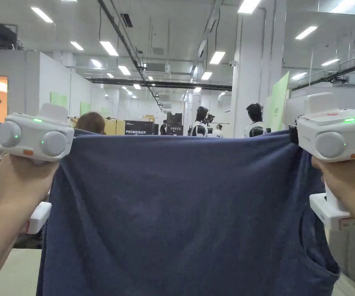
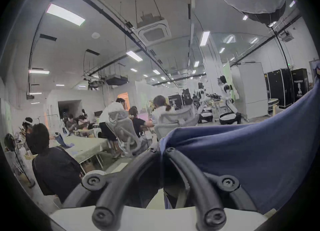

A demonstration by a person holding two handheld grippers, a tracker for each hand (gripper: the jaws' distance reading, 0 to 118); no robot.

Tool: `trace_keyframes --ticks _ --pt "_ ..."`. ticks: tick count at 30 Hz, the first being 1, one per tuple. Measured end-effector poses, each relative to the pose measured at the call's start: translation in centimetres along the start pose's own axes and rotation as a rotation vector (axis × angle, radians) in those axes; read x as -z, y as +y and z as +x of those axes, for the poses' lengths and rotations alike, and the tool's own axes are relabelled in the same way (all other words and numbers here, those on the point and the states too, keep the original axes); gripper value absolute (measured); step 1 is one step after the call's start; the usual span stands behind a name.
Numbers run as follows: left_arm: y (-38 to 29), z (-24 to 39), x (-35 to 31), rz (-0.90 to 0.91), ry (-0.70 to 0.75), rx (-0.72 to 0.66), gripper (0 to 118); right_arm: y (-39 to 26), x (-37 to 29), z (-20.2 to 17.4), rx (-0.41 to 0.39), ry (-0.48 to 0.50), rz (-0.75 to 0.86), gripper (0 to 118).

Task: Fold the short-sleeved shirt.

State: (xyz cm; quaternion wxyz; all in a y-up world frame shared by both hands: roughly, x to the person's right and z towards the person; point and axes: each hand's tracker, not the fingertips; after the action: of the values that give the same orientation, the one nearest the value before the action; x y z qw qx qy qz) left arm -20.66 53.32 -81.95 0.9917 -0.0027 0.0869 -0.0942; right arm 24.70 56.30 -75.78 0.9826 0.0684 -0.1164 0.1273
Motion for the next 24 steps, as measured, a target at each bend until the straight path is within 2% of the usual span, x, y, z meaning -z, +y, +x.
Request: trace_keyframes --ticks 7,15,19,24 --pt "0.7 -0.2 1.8 0.014 0.014 -0.016 0 0.3 2.6 -0.5 0.056 -0.006 0.017 2" --pt "-2.5 0.3 4.8 -0.04 0.006 -0.031 0 -1.3 3.7 -1.3 0.024 0.0 -0.004 2" --pt "-3.8 1.2 4.3 -0.063 -0.005 -0.018 0 -2.5 4.0 -1.3 0.007 0.001 -0.026 2" --pt "-8.2 3.2 4.9 -0.135 -0.035 0.01 0 -7.1 3.1 -1.2 0.04 0.009 -0.092 2"
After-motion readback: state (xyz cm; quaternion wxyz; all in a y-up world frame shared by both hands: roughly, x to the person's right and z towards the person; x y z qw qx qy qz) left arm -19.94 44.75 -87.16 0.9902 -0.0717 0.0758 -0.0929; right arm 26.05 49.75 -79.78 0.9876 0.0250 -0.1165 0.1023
